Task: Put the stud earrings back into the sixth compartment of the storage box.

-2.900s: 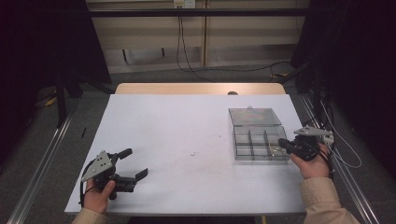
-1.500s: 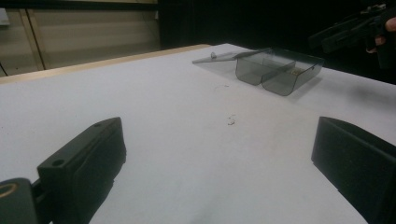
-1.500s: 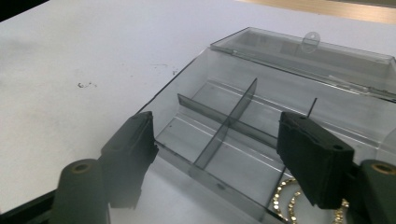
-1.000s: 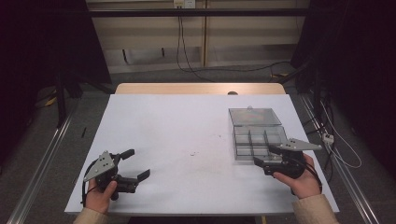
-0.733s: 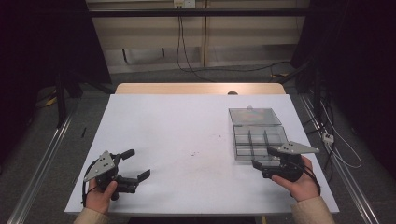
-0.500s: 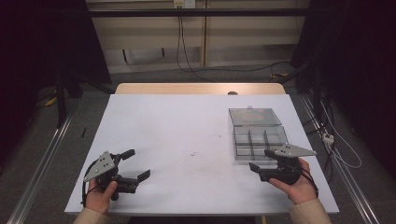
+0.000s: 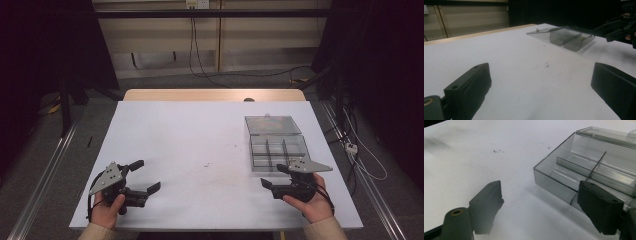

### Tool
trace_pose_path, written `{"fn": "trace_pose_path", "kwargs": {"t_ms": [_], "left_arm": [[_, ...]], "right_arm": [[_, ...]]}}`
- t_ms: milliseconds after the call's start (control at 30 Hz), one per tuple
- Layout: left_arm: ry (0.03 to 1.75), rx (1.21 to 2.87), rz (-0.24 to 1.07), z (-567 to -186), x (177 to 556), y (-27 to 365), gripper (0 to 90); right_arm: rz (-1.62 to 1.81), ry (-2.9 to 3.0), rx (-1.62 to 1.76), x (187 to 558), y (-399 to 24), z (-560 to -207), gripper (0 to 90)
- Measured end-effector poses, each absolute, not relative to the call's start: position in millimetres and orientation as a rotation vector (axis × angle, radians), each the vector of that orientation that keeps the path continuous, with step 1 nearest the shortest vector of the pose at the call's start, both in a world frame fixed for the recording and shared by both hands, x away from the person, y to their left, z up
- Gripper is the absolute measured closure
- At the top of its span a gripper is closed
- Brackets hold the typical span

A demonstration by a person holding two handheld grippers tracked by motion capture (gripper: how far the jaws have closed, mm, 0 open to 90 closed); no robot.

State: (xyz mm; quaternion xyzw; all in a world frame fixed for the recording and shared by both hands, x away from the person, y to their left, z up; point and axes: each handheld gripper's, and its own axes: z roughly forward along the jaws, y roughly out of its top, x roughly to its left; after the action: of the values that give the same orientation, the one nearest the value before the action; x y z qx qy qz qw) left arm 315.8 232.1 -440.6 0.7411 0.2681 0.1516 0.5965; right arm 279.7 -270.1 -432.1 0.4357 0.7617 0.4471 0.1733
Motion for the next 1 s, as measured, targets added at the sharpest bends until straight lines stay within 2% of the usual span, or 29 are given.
{"fn": "trace_pose_path", "kwargs": {"t_ms": [1000], "left_arm": [[0.617,1.733,0.341,-442.6,315.3,228.1,2.7]], "right_arm": [[1.291,2.176,1.207,274.5,-259.1,-453.3,19.0]]}}
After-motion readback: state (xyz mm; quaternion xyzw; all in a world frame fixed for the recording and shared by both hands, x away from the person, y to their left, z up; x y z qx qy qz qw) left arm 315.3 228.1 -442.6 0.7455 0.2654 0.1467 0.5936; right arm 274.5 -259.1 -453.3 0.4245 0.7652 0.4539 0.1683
